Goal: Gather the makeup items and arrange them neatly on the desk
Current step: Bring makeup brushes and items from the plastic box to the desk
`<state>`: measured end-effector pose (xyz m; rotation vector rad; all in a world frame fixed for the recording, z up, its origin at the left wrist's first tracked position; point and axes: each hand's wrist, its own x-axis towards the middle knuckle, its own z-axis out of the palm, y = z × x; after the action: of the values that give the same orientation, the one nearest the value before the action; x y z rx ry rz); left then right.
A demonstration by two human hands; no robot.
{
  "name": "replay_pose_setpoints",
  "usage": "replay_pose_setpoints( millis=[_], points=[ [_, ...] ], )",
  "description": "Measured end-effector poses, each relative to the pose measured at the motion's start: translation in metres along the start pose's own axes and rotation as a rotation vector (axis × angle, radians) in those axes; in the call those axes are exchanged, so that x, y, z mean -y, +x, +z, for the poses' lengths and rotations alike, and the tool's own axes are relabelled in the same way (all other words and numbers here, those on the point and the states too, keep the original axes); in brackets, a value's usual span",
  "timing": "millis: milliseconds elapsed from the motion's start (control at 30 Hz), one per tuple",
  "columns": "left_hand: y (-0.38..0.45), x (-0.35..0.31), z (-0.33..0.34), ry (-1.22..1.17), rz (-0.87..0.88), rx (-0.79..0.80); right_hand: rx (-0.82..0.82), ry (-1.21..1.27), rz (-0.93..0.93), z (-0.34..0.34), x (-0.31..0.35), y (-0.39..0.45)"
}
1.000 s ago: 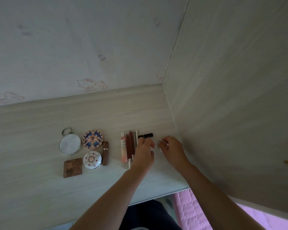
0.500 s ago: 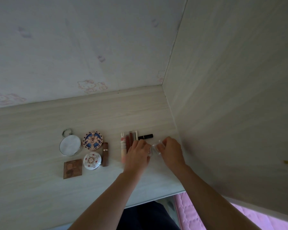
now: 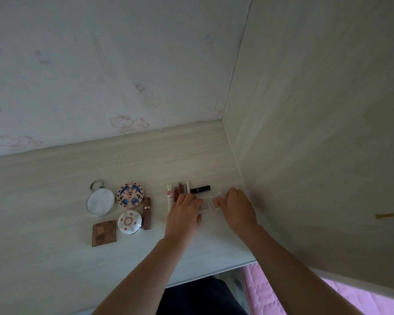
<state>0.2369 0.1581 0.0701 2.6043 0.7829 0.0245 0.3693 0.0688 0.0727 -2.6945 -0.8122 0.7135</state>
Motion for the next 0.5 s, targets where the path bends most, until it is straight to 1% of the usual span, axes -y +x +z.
replay_pose_setpoints(
  millis=[133,333,500],
  points=[
    [-0.010,0.002,-0.010,-0.016,0.006,-0.018,-0.036,-0.090,-0.076,-0.006,-0.002,-0.014],
    [-0.026,0.004,-0.025,0.023,0.107,-0.042,-0.032,-0.130,-0.162,-0.003,0.001,-0.045],
    [-0.042,0.014,-0.026,0.056,0.252,-0.010,-0.053,-0.213,-0.118,0.022,0.009,-0.082]
  ],
)
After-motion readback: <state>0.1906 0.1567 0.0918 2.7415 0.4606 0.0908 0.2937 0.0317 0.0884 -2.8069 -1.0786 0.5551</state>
